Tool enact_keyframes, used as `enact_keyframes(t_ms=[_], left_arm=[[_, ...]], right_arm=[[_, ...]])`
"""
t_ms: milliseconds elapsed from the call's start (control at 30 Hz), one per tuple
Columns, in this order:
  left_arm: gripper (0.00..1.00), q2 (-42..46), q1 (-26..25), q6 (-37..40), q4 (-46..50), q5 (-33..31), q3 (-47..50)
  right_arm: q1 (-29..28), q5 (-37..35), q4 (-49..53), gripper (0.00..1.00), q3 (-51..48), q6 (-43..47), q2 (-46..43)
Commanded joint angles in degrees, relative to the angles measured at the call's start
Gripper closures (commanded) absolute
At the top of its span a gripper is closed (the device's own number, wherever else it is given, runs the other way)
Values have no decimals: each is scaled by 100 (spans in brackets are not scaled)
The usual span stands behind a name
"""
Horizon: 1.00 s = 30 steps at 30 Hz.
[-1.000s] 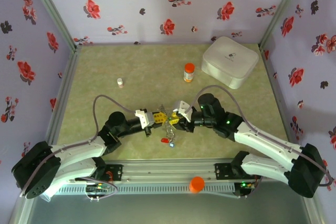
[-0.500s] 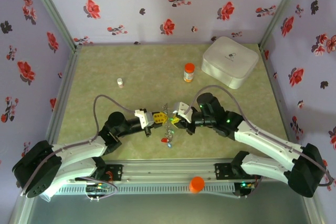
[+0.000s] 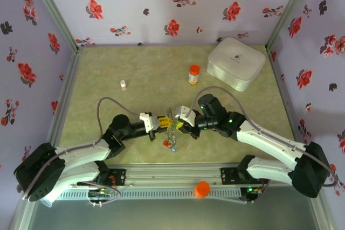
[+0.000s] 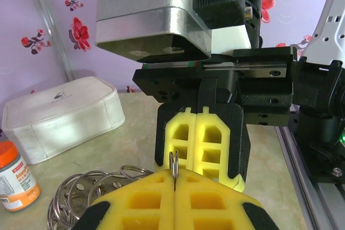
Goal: Put the keys on the keyring
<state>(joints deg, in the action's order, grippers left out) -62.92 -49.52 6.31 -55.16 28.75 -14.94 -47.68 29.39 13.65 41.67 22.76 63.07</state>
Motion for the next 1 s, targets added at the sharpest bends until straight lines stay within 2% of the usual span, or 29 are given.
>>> enact_keyframes(t_ms=[0,67,133,200,367,467,667,967], left_arm=[[100,21,-23,-9,-552,100,-184],[100,14,-30,9,-549,101,-187],[100,-1,-23,24,-547,101,-177],[100,-24,-27,67,-490,98,-159],[100,-91,-23,78,-433,120,-141],[100,-161,-25,73,-448,187,-165],[100,-190,-23,82,-440,263,-186],[100,-294,-23,110,-449,454,-360]], right_arm=[[-48,-18,298,99,148,136,-28],[-44,-153,261,93,134,146,-150],[-45,-287,276,79,126,170,-288],[-23,-353,283,73,92,209,-479],[30,-4,-55,72,-137,48,-1016],[27,163,-228,72,-160,-55,-1013],[28,-63,-660,76,-192,-202,-878],[21,-150,-548,79,-186,-131,-737]])
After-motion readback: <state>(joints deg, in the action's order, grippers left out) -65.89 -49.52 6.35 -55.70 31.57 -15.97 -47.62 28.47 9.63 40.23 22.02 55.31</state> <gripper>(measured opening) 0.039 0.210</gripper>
